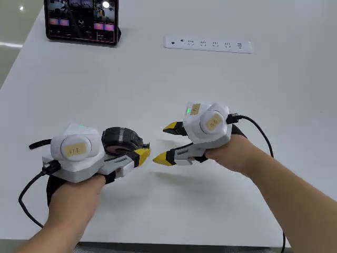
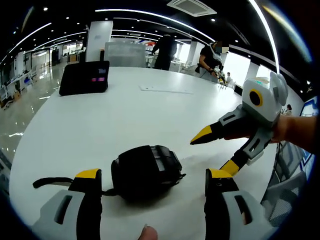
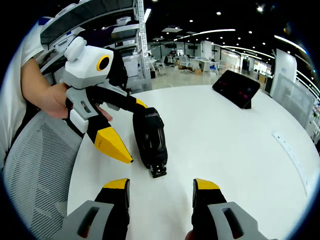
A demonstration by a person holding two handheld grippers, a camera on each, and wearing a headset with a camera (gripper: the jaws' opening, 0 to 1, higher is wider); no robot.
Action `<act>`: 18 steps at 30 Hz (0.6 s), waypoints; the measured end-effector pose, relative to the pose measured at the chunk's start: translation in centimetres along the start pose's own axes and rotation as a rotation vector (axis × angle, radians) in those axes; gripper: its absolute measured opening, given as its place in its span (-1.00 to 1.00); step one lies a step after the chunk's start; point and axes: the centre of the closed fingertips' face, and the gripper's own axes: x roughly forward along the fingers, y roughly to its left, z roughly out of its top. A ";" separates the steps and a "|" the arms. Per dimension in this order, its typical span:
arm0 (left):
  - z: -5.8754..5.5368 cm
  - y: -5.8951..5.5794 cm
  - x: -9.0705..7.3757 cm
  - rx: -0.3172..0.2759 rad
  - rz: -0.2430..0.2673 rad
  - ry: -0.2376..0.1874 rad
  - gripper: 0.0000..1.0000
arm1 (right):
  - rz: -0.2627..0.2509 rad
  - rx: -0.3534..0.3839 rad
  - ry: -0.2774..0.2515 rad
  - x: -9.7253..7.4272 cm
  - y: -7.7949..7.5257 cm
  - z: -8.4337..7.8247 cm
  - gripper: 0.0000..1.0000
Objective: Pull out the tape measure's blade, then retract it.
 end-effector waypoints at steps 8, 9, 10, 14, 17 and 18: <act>0.0 -0.1 -1.0 0.040 -0.038 -0.012 0.68 | -0.061 0.059 -0.025 -1.8 0.5 -1.0 0.11; -0.2 -0.2 -1.2 0.051 -0.046 -0.006 0.67 | -0.068 0.066 -0.027 -2.1 0.6 -1.1 0.14; -0.2 -0.3 -1.3 0.056 -0.052 -0.006 0.67 | -0.074 0.069 -0.027 -2.3 0.7 -1.2 0.15; -0.4 -0.6 -2.1 0.092 -0.084 -0.002 0.64 | -0.088 0.079 -0.030 -3.2 1.3 -1.8 0.18; -0.7 -0.6 -2.6 0.110 -0.105 0.006 0.63 | -0.105 0.086 -0.031 -4.0 1.4 -2.3 0.20; -0.7 -0.6 -2.7 0.113 -0.111 0.007 0.61 | -0.108 0.091 -0.032 -4.1 1.5 -2.3 0.22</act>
